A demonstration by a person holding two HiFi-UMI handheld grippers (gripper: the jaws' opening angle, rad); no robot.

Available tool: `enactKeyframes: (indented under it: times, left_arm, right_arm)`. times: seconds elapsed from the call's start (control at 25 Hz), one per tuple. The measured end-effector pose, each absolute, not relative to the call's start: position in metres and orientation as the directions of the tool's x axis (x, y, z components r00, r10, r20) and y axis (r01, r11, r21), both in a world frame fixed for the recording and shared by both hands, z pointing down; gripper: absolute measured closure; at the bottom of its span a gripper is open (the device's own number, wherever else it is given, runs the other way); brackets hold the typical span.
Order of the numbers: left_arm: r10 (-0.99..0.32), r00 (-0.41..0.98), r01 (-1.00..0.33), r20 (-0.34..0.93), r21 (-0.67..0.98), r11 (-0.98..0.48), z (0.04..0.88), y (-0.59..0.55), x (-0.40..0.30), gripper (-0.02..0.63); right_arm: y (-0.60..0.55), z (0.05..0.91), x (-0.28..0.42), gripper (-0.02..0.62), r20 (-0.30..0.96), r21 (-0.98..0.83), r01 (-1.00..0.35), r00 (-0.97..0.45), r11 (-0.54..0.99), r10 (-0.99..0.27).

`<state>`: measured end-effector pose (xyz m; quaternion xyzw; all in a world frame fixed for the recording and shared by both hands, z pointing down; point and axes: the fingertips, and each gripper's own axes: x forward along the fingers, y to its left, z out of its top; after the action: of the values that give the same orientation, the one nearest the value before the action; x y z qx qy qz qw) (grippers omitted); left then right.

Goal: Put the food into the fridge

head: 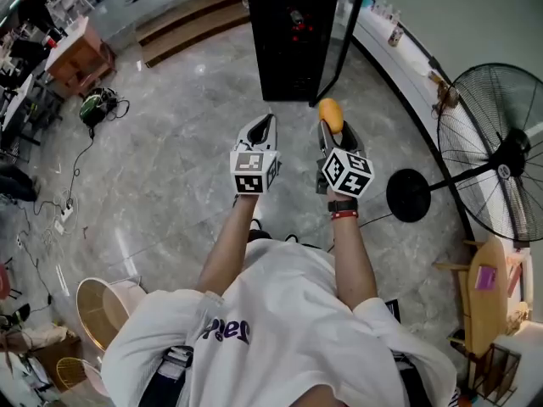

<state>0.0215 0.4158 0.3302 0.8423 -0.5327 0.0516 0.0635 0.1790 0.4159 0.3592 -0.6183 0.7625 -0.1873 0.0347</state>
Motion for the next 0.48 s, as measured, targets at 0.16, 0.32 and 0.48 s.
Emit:
enactKeyframes:
  times: [0.16, 0.32, 0.48]
  left_arm:
    - [-0.893, 0.431, -0.901, 0.13, 0.117, -0.418, 0.329, 0.424, 0.018, 0.586]
    - [-0.895, 0.427, -0.902, 0.125, 0.13, -0.412, 0.33, 0.426, 0.023, 0.586]
    - [-0.877, 0.464, -0.885, 0.128, 0.112, -0.452, 0.335, 0.431, 0.033, 0.586]
  right_arm:
    - [0.423, 0.36, 0.178, 0.333, 0.173, -0.324, -0.93, -0.238, 0.173, -0.956]
    - [0.424, 0.366, 0.183, 0.333, 0.177, -0.329, -0.93, -0.23, 0.163, -0.957]
    - [0.423, 0.37, 0.186, 0.333, 0.18, -0.327, -0.931, -0.229, 0.161, -0.957]
